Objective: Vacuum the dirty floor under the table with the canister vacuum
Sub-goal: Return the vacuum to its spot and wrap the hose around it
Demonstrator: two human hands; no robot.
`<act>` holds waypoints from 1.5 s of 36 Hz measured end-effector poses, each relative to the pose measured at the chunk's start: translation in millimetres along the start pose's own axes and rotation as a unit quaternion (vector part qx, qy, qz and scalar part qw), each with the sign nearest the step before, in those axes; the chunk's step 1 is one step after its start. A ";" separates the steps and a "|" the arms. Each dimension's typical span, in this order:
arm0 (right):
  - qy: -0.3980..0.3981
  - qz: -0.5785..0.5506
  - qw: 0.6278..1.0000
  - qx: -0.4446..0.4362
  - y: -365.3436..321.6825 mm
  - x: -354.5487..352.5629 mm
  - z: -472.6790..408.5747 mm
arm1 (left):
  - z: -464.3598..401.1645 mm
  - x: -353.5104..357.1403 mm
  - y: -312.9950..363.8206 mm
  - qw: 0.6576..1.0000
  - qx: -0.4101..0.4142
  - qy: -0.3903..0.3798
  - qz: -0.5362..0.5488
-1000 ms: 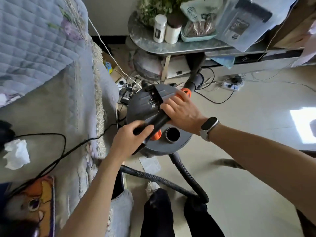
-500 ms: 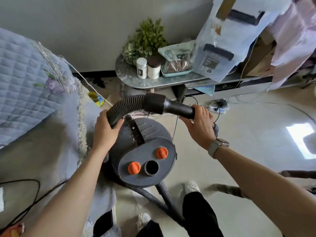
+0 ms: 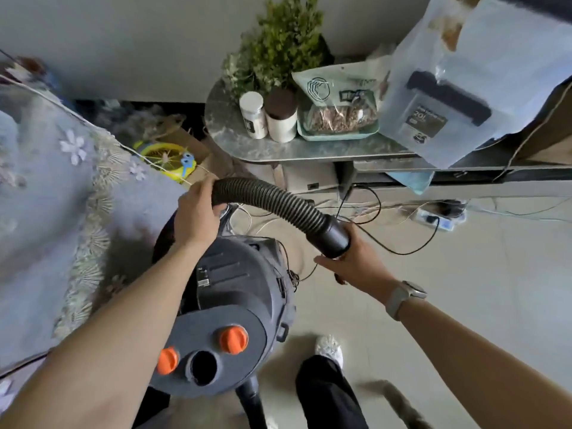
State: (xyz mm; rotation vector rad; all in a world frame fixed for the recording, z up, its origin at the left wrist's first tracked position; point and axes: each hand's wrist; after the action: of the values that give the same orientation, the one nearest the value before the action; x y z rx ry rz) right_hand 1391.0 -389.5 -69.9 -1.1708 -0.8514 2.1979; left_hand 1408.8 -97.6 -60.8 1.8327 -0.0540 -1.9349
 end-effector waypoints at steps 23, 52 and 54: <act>-0.035 0.121 0.981 0.149 96.2 46.1 -56.4 | -7.6 96.6 -87.3 0.971 -0.092 -0.153 -0.160; -0.071 0.062 0.968 0.233 93.7 81.6 -23.4 | -22.8 98.6 -92.1 0.926 -0.080 -0.332 -0.163; -0.088 0.039 0.969 0.226 92.2 82.3 -13.5 | -13.9 95.1 -90.4 0.935 -0.069 -0.300 -0.175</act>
State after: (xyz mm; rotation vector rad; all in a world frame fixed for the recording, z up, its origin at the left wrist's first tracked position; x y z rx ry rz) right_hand 1348.5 -392.3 -186.7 -0.8059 -0.3371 2.4154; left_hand 1394.7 -47.4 -182.1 1.1593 0.2208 -2.6113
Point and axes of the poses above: each hand's wrist, its own z-axis away from the middle knuckle, its own x-axis out of the palm, y = z × x, and after that the axes turned 2 degrees about -y, right-handed
